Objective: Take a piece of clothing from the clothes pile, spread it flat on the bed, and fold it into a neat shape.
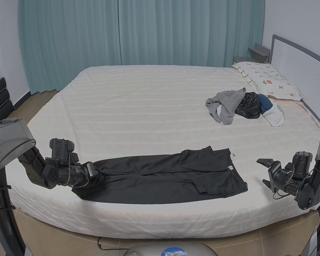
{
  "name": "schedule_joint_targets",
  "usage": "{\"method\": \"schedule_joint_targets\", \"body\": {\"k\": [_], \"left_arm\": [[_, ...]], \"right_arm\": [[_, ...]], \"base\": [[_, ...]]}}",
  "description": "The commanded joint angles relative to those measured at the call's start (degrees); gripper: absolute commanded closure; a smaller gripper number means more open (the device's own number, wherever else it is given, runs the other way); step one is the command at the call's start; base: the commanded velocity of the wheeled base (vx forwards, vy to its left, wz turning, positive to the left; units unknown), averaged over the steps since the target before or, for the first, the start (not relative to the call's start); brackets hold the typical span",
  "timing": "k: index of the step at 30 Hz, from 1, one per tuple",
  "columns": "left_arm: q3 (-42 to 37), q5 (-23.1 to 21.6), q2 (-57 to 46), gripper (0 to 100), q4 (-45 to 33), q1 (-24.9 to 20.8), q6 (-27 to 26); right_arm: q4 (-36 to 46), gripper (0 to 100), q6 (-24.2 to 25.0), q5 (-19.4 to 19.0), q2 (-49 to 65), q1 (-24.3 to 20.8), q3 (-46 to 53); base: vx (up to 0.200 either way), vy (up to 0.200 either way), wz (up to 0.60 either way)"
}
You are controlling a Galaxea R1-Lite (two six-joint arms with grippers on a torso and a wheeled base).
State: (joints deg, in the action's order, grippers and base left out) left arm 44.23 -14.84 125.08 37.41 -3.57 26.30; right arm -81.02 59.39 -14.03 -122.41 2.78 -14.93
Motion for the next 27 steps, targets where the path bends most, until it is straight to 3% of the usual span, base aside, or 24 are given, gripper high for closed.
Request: {"method": "schedule_joint_targets", "body": {"k": [1, 21, 24, 27], "left_arm": [[-0.11, 0.16, -1.24, 100, -0.06, -0.73, 0.25], [4.11, 4.11, -3.52, 100, -1.11, -6.98, 6.58], [5.43, 4.38, -3.43, 100, -2.17, -7.94, 7.02], [9.74, 4.46, -3.35, 100, -7.97, -9.96, 7.1]], "right_arm": [[-0.02, 0, 0.02, -0.29, -0.9, 1.18, -0.45], [-2.48, 0, 0.11, -0.21, -5.39, 0.47, -0.62], [-2.48, 0, 0.11, -0.21, -5.39, 0.38, -0.54], [-2.57, 0, 0.11, -0.21, -5.56, 0.38, -0.45]], "base": [[0.0, -0.2, 0.0], [0.0, -0.2, 0.0], [0.0, -0.2, 0.0], [0.0, -0.2, 0.0]]}}
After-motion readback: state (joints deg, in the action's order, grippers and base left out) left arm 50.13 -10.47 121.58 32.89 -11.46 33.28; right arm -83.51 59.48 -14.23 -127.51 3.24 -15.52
